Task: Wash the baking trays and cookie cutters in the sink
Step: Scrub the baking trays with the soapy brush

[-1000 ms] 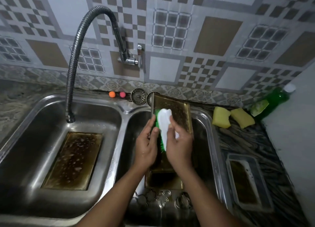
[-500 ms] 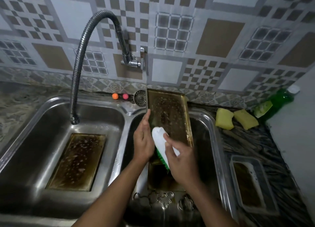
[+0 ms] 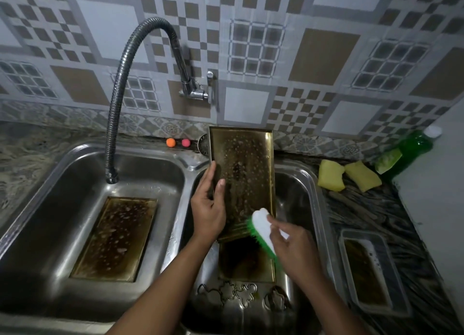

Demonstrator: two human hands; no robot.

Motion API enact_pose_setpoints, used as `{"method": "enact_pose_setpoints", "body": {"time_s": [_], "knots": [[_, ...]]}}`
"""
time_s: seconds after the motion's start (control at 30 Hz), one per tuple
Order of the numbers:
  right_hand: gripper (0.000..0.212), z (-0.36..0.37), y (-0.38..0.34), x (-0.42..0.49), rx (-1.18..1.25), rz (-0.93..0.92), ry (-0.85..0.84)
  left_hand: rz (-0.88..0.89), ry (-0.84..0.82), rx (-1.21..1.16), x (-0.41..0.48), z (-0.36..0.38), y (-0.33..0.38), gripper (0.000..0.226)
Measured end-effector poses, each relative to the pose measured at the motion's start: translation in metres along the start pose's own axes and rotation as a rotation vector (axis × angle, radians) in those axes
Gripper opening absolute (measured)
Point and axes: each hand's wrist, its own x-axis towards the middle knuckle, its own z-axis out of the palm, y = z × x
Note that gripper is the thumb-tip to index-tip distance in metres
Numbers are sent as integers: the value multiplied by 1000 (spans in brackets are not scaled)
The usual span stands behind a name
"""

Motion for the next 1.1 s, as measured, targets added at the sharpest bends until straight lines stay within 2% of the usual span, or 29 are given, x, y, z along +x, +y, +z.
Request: {"method": "enact_pose_setpoints", "body": {"time_s": [0.1,0.2,0.33,0.47,0.53,0.7,0.9,1.03,1.1], "knots": [[29,-3,9,9,-65,57,91,-13,-6,11,-1,-1,2,49],[30,-2,5,14,-14,52,181,-60,-27,0,-2,0,2,51],[32,-4,-15,38,79,-18,300,-152,-171,-36,-13,-1,-5,53],[31,-9,-45,72,163,-35,423,-130,-283,-32,-31,4,2,49],[31,-4,-62,75,217,-90,398,-140,-308,-61,-36,9,4,49],[30,22,-57,42,220,-230,148,-185,-255,-56,-30,4,0,50],[29,13,-45,68,274,-10,340,-185,-289,-31,-37,-1,-3,46],[28,18,-52,53,344,-110,203,-185,-283,-30,-31,3,-1,46],[28,11,-47,42,371,-138,212,-181,-244,-23,-23,-3,1,49]]}}
